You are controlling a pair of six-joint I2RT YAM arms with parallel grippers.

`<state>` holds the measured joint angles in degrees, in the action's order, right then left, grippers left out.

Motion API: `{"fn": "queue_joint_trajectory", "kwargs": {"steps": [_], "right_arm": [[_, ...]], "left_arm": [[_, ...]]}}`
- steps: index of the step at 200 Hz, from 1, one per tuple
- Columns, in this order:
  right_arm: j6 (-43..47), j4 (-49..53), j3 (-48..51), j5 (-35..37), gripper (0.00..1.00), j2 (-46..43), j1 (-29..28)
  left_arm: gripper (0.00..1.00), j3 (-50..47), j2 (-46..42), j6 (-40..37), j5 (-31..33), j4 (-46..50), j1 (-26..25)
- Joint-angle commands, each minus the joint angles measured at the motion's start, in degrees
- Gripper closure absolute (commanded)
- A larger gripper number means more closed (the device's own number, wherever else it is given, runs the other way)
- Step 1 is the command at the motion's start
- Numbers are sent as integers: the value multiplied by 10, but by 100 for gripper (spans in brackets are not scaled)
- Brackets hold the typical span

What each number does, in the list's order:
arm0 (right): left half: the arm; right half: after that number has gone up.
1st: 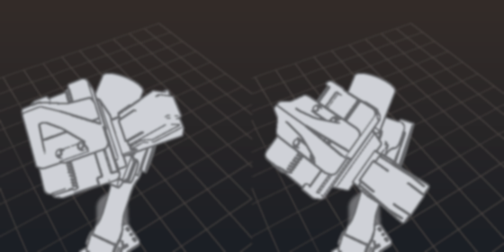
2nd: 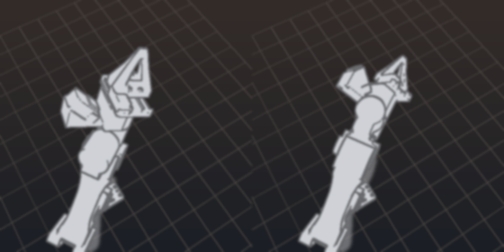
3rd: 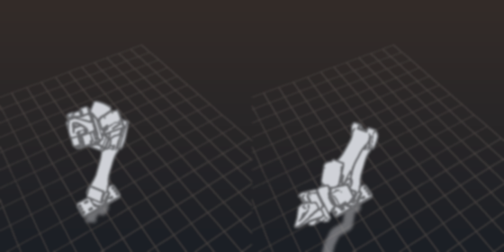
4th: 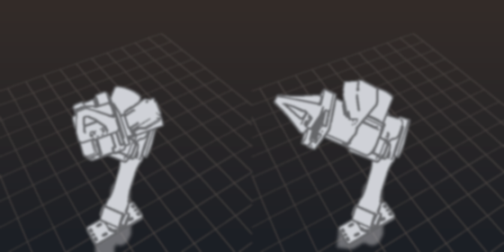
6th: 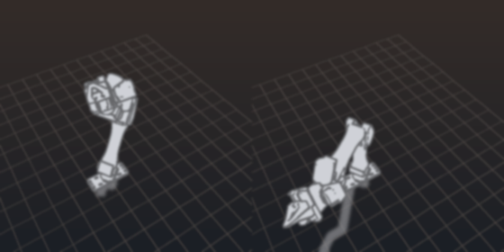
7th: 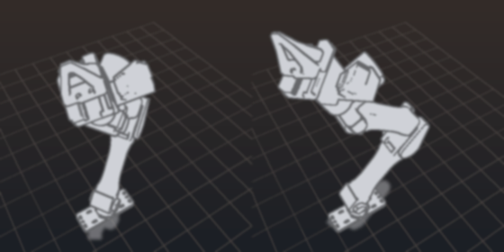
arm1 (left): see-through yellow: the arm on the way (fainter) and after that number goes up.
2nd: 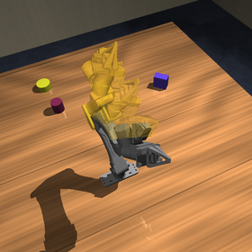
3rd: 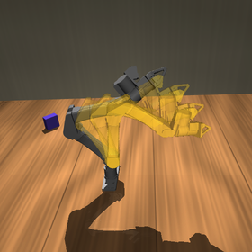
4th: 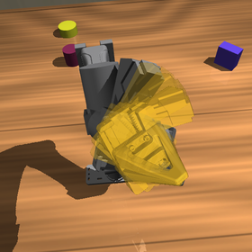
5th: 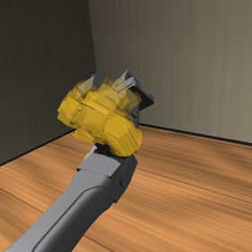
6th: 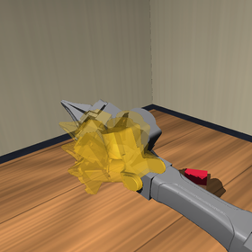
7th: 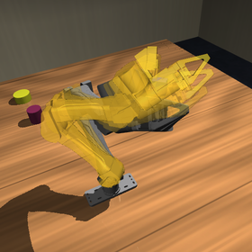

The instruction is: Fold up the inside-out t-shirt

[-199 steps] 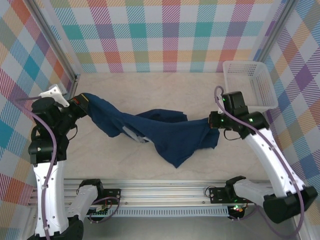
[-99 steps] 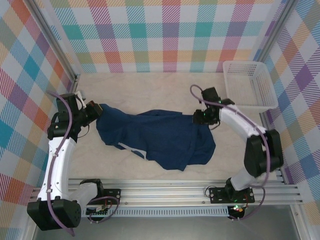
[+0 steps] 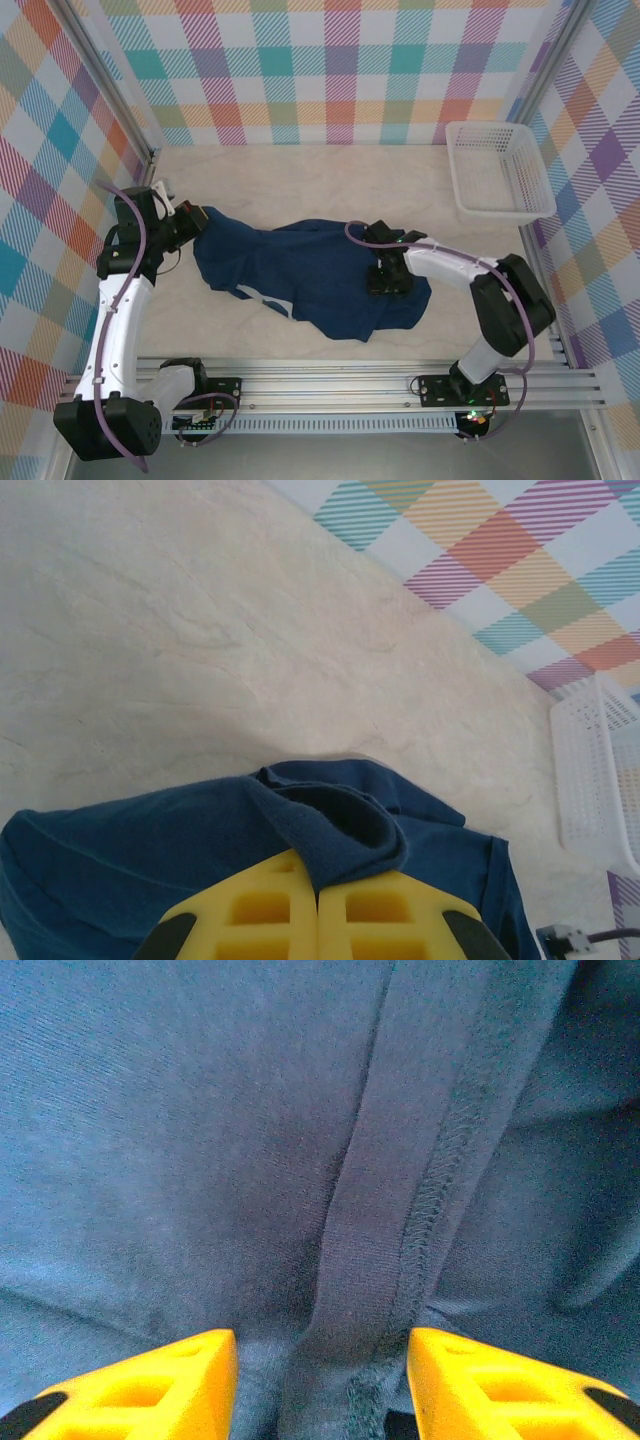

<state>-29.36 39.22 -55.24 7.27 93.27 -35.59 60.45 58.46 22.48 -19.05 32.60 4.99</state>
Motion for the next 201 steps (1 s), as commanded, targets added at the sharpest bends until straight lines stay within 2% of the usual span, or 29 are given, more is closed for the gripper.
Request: {"fn": "queue_joint_trajectory", "kwargs": {"steps": [1, 47, 105, 122, 167, 201], "right_arm": [[-17, 6, -25, 27, 54, 20, -4], [-6, 38, -24, 79, 81, 25, 1], [-9, 50, -2, 67, 95, -24, 11], [-11, 43, 9, 57, 93, -44, 13], [-33, 12, 33, 5, 74, -42, 14], [-48, -11, 50, -26, 69, -43, 14]], "left_arm": [[100, -5, -2, -10, -11, -20, -6], [100, -6, -3, -10, -11, -22, -7], [100, -9, -4, -12, -7, -21, -8], [100, -9, -4, -12, -8, -21, -8], [100, -10, -4, -12, -7, -22, -8], [100, -11, -2, -13, -8, -22, -8]]}}
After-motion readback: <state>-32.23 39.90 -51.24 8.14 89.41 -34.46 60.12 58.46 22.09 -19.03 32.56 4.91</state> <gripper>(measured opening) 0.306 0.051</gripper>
